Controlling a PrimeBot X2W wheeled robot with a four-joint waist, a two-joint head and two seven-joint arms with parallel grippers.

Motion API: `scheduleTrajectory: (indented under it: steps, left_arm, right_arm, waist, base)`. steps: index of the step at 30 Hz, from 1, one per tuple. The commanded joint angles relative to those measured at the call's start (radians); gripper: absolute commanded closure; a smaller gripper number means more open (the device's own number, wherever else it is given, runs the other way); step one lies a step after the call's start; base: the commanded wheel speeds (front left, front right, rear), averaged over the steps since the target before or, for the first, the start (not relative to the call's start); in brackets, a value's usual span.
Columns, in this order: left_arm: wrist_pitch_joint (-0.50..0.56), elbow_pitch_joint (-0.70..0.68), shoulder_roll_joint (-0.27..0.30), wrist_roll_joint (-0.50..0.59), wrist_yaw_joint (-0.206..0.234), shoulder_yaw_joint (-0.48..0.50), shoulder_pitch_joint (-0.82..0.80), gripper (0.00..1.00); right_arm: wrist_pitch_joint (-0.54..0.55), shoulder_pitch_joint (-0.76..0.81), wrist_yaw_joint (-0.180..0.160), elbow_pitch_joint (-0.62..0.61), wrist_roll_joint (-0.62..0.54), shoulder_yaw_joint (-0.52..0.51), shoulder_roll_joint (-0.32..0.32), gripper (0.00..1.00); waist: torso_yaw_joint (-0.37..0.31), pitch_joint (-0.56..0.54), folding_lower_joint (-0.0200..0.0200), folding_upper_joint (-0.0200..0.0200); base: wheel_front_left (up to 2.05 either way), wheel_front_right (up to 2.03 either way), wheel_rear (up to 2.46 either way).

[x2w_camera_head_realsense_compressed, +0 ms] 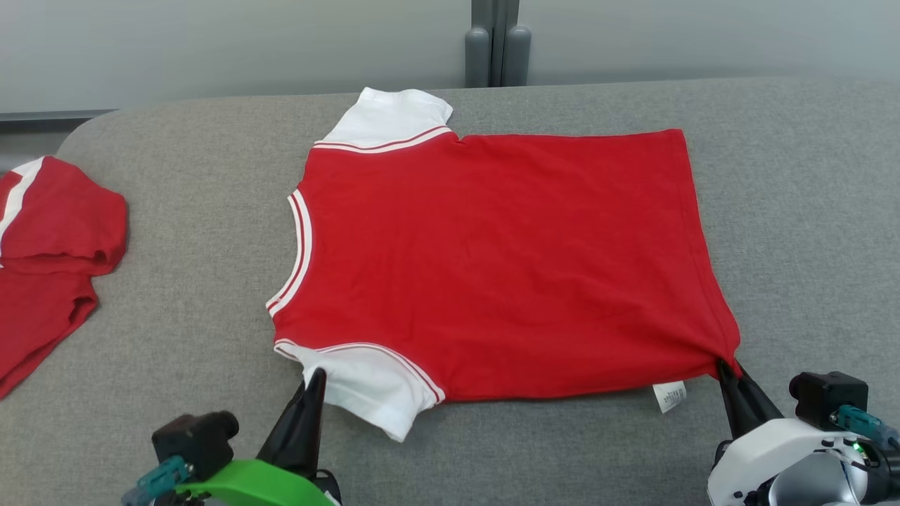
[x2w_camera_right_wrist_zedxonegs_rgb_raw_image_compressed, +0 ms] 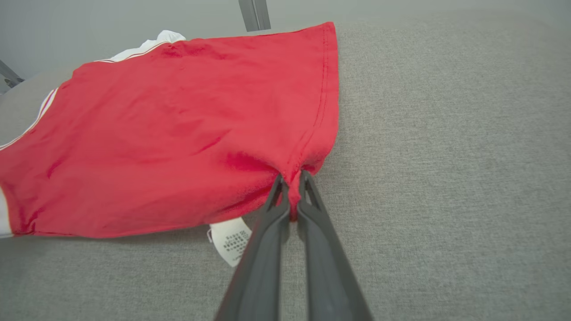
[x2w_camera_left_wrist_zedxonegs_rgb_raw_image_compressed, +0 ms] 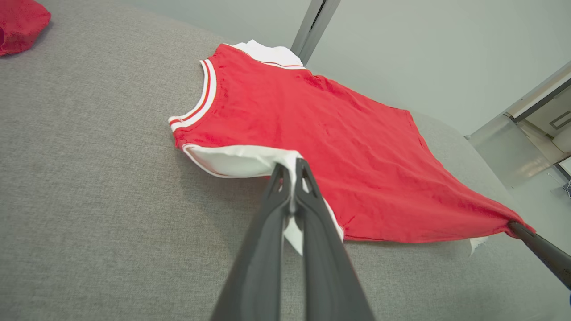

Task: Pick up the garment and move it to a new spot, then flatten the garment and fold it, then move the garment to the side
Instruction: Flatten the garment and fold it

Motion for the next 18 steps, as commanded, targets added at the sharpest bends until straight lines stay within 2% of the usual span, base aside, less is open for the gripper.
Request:
scheduleTrajectory:
  steps: [1,5,9,13,18]
  left_arm:
    - [0.030,-0.003,0.011,0.007,0.006,-0.006,-0.035,1.00]
    - [0.107,0.023,0.028,0.015,0.017,-0.019,-0.112,1.00]
    - [0.156,0.094,0.020,0.000,0.033,-0.010,-0.203,1.00]
    - [0.165,0.192,0.004,-0.010,0.022,-0.009,-0.297,1.00]
    - [0.126,0.330,-0.012,-0.007,-0.004,-0.008,-0.426,1.00]
  right_arm:
    - [0.023,0.004,-0.002,-0.014,0.002,-0.003,-0.002,1.00]
    - [0.082,-0.021,-0.002,-0.015,0.002,-0.019,-0.002,1.00]
    - [0.109,-0.063,-0.002,0.026,0.020,-0.029,-0.002,1.00]
    - [0.121,-0.130,-0.002,0.095,0.035,-0.029,-0.002,1.00]
    - [0.136,-0.233,-0.002,0.191,0.029,-0.028,-0.002,1.00]
  waist:
    - [0.000,-0.005,0.0001,0.0000]
    - [-0.003,-0.010,0.0001,0.0000]
    - [-0.010,-0.012,0.0001,0.0000]
    - [-0.019,-0.003,0.0001,0.0000]
    - [-0.033,0.023,0.0001,0.0000]
  base:
    - [0.00,0.00,0.00]
    - [0.00,0.00,0.00]
    - [0.00,0.00,0.00]
    - [0.00,0.00,0.00]
    - [0.00,0.00,0.00]
